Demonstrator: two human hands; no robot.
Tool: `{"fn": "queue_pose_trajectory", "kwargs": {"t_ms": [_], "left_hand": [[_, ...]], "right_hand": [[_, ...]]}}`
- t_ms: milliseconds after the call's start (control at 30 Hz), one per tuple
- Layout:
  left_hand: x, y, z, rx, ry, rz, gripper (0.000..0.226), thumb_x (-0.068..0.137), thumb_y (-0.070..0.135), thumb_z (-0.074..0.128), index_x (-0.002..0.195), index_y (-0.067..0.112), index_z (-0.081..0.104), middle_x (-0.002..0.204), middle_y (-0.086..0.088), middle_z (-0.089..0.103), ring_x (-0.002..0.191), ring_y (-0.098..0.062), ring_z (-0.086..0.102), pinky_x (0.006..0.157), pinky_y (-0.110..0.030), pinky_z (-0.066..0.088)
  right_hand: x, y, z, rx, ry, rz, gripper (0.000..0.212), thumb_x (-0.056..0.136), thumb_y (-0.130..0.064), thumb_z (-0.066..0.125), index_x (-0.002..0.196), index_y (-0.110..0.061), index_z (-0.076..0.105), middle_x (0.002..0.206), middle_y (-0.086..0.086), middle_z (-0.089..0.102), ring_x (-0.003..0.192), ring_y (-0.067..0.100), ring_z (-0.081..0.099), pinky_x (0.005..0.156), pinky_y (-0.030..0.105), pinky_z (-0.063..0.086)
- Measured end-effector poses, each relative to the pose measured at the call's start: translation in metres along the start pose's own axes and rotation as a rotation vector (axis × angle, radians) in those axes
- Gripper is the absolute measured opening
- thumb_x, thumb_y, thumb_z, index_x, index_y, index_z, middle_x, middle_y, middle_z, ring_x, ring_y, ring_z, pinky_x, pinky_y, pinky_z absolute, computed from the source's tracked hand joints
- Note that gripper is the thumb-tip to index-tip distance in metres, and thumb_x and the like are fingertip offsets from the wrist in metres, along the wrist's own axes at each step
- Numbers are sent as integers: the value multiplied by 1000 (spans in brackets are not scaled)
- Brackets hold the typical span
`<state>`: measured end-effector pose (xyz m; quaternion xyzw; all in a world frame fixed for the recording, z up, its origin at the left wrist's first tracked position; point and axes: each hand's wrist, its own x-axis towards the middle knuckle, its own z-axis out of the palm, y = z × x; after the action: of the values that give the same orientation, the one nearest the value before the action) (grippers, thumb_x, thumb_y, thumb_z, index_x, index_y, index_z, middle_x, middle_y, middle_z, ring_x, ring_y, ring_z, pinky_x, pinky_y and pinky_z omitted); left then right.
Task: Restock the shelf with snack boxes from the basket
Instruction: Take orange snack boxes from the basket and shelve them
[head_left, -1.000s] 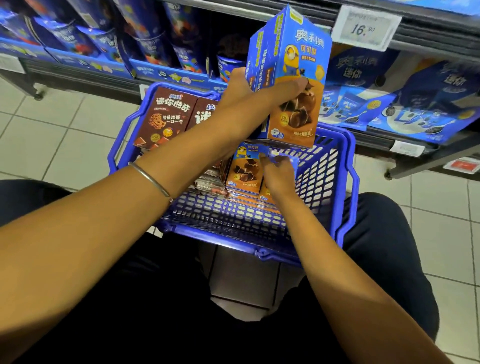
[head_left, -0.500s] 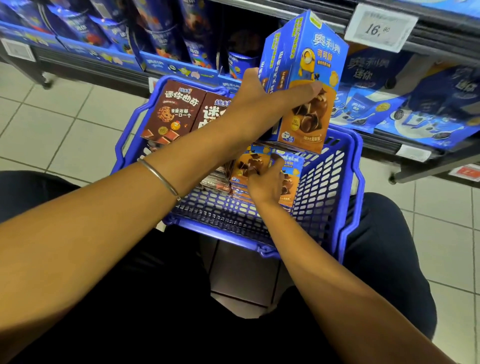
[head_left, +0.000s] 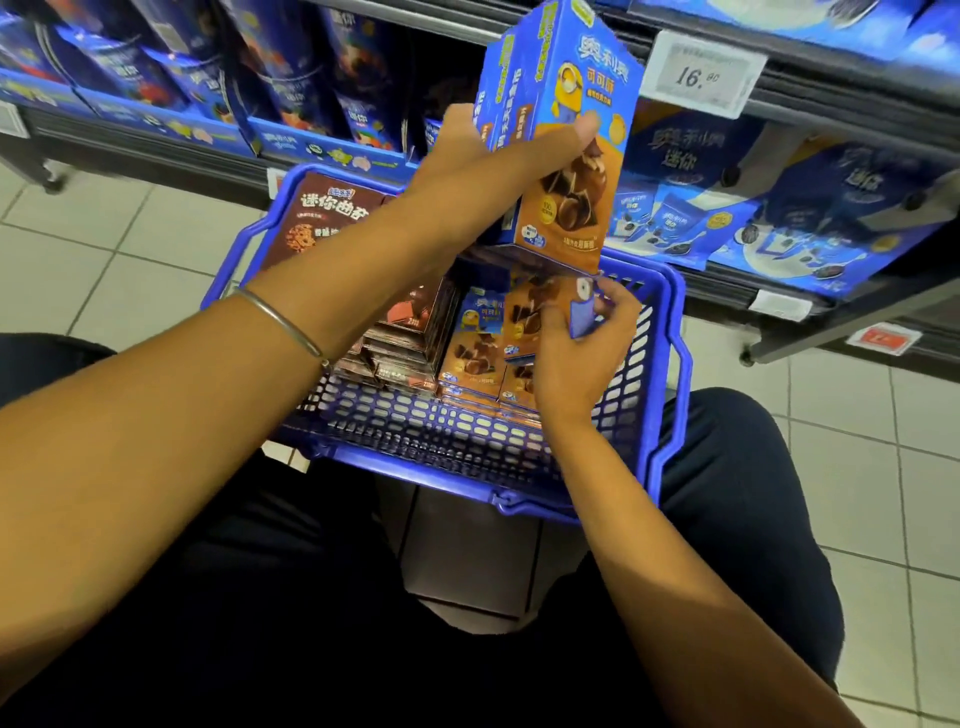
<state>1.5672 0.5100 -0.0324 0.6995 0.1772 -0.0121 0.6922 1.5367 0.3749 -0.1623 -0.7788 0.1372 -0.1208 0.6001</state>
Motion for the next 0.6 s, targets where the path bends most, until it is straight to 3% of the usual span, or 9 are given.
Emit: {"fn": "queue_pose_trajectory", "kwargs": {"t_ms": [100,200,300,367,467,533,600], "left_hand": [[5,-1,-3,27,9,-4,68,87,50,86,135,17,51,121,4,77,95,-8,80,80,-27,65],[8,-3,-9,82,20,4,73,85,55,86,136,18,50,124,5,75,101,-11,79,89,-36,66],[8,-8,-16,219,62,28,81,76,63,86,134,21,48,122,10,72,106,-10,76,93,-40,64],[7,-11,-18,288,87,32,87,70,69,83,134,22,48,122,12,71,109,-10,74,96,-42,62],[5,-12,-16,270,86,9,87,72,68,84,134,20,48,124,9,71,111,-12,74,97,-43,62],[3,-12,-9,196,63,-17,76,81,61,85,134,19,50,123,7,73,108,-13,76,94,-40,63],[0,-11,-2,73,35,-20,50,92,49,82,124,20,59,108,11,80,94,-8,80,79,-29,64]], "right_hand": [[13,-22,-14,104,115,-55,37,84,-6,70,119,-2,56,111,18,60,97,25,57,86,36,49],[27,-45,-21,204,205,-91,32,88,-4,72,115,2,57,103,8,58,86,0,52,78,15,40],[35,-66,-28,285,261,-145,29,89,4,69,115,7,56,100,1,54,79,-13,49,75,7,39],[39,-78,-33,348,260,-126,28,91,3,65,117,9,56,103,4,56,91,0,54,80,12,42],[43,-87,-37,506,134,-25,32,92,-2,61,122,9,54,102,16,65,95,29,63,83,36,52],[43,-93,-34,612,38,51,38,90,-9,61,124,8,55,88,9,67,84,24,65,77,36,53],[40,-95,-29,638,-23,98,43,88,-16,61,124,7,56,84,4,67,83,20,64,79,38,52]]}}
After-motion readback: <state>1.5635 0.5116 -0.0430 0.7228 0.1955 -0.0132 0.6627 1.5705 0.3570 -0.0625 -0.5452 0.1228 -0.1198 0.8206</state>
